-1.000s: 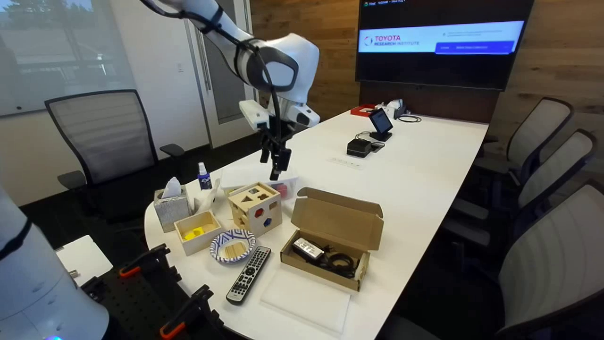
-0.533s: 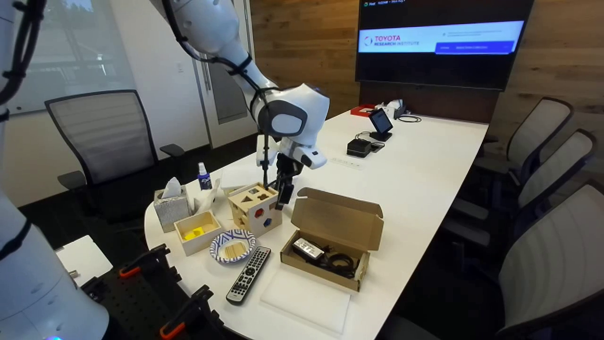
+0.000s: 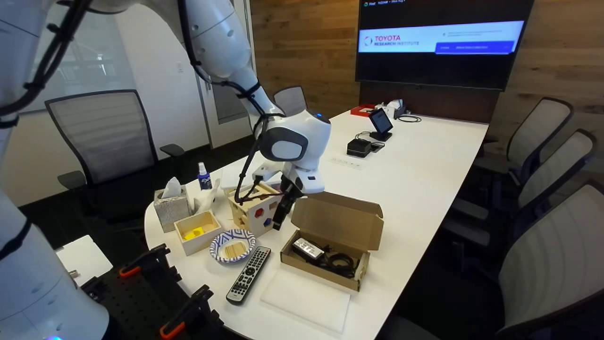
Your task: Remove the cable from the cardboard box
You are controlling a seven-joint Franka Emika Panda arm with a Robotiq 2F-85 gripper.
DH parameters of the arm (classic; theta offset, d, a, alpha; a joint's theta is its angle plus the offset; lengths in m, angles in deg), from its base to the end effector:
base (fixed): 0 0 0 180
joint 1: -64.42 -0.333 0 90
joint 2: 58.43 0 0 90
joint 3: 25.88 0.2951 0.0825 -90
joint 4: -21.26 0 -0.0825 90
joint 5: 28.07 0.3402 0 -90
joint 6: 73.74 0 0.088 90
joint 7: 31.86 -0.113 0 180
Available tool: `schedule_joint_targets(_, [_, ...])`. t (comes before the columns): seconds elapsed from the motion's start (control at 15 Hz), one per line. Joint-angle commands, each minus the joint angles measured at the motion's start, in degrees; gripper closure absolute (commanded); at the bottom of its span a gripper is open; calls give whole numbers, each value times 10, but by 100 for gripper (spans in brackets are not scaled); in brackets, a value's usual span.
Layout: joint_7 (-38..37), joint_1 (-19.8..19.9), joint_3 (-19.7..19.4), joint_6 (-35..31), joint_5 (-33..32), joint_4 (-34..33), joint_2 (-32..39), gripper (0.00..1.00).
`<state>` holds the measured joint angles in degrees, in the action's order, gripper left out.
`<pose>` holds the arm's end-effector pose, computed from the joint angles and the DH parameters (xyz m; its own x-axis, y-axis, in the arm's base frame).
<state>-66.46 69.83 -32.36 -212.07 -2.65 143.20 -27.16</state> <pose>0.4975 -0.1034 0.1460 0.3650 -0.8812 -0.3005 -0.9189 -0.3928 0.0356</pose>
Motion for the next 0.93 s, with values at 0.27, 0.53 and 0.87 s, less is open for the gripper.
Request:
schedule_joint_targets(0.27, [-92, -7, -9, -93, 25, -23, 73, 0])
schedule_joint_targets(0.53, [-123, -8, -15, -102, 15, -45, 100, 0])
schedule_joint_targets(0.87, [-134, -2, -21, -97, 9, -90, 135, 0])
